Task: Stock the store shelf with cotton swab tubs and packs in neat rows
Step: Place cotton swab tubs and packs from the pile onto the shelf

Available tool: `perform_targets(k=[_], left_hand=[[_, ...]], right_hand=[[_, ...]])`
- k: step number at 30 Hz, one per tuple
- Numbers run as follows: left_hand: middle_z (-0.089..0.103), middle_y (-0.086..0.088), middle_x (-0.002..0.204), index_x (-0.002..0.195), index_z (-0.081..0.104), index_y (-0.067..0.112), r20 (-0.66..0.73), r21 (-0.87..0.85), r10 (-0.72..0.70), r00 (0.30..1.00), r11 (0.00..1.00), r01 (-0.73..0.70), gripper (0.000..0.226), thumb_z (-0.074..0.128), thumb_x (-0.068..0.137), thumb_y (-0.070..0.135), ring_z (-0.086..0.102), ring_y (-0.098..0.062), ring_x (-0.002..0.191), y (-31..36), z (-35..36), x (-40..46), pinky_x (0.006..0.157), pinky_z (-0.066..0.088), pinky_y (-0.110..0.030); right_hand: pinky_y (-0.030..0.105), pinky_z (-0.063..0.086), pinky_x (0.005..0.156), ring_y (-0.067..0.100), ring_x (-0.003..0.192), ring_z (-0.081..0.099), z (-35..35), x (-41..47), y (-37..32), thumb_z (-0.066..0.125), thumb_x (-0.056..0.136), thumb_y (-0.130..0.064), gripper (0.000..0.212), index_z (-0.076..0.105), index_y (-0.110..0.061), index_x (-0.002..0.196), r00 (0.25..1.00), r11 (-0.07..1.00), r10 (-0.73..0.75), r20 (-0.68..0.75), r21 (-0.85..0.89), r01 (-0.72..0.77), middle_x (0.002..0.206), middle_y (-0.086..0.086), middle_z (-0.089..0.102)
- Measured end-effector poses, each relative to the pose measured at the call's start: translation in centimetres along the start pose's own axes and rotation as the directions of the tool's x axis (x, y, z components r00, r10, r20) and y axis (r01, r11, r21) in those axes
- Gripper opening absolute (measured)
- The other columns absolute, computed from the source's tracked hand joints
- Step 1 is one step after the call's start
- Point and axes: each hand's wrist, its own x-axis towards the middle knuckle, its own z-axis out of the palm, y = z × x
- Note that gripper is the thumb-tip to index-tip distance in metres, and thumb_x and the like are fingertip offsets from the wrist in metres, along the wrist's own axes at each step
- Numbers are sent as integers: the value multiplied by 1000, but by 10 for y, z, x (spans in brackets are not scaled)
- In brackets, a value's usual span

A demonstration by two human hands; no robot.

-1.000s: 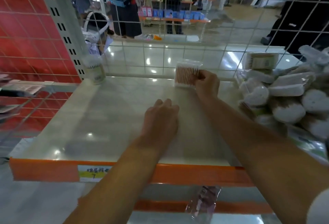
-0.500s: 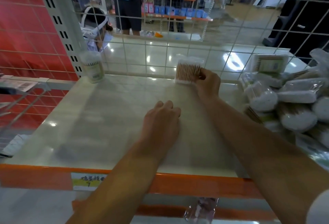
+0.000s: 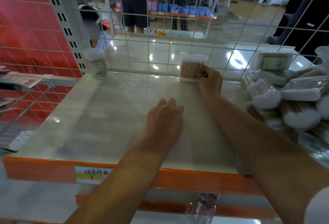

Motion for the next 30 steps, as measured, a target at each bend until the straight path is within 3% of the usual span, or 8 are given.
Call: perform_targets(k=[5, 8, 13, 15, 17, 19, 23, 30], left_hand=[[60, -8, 88, 88, 68, 9, -7, 34, 22, 1000, 999, -21, 15, 55, 82, 5, 55, -28, 87, -2, 2, -1, 60, 34, -30], [59, -9, 92, 91, 67, 8, 8, 37, 27, 1000, 999, -28, 17, 52, 83, 5, 54, -28, 91, -2, 2, 0, 62, 39, -32], [57, -10, 97, 94, 64, 8, 64, 74, -1, 998, 997, -3, 17, 50, 85, 7, 52, -30, 98, 1, -1, 3, 69, 43, -35], [55, -7, 104, 101, 61, 10, 131, 124, -14, 991, 992, -2, 20, 46, 87, 9, 50, -27, 103, 3, -3, 2, 73, 42, -34], [54, -5, 112, 109, 58, 13, 186, 171, -37, 982, 985, 5, 25, 42, 90, 13, 48, -25, 108, 5, -8, 1, 79, 41, -34], [54, -4, 115, 114, 55, 15, 214, 197, -52, 975, 980, 9, 26, 39, 94, 21, 48, -24, 109, 9, -14, 0, 84, 40, -35], [55, -6, 118, 119, 51, 14, 239, 232, -30, 971, 972, -27, 32, 37, 95, 29, 48, -25, 110, 29, -28, -1, 85, 40, -35], [56, -4, 119, 124, 51, 15, 203, 166, 20, 979, 985, -55, 34, 37, 96, 27, 49, -23, 110, 88, -33, -7, 86, 41, -34]], right_hand=[[19, 35, 72, 17, 88, 55, -1, 0, -1, 51, 85, -1, 25, 67, -5, 103, 999, 999, 38, 19, 16, -38, 99, 11, 66], [18, 34, 66, 16, 82, 52, -2, -1, -1, 52, 82, -1, 23, 66, -2, 100, 996, 996, 86, -14, 9, -85, 89, 6, 61], [28, 31, 61, 18, 73, 46, -8, -17, -4, 51, 77, -1, 10, 55, -10, 74, 995, 992, 96, -40, -73, -98, 76, 9, 53], [25, 38, 70, 19, 83, 53, -15, -31, -7, 54, 81, -6, 13, 63, -8, 90, 993, 991, 115, 16, -75, -113, 89, 10, 59], [29, 45, 86, 21, 98, 56, -27, -46, -12, 58, 83, -10, 32, 62, -6, 114, 988, 988, 138, 70, -87, -131, 106, 10, 61], [34, 44, 94, 27, 109, 55, -41, -62, -19, 55, 83, -9, 38, 59, -6, 122, 986, 976, 105, 128, -202, -77, 117, 13, 60], [36, 44, 92, 30, 110, 53, -76, -90, -37, 50, 85, -9, 38, 58, -6, 122, 973, 930, 22, 228, -362, 64, 119, 16, 59], [32, 43, 85, 24, 105, 56, -143, -126, -44, 45, 90, -13, 34, 58, -13, 121, 939, 854, -90, 331, -460, 244, 118, 9, 60]])
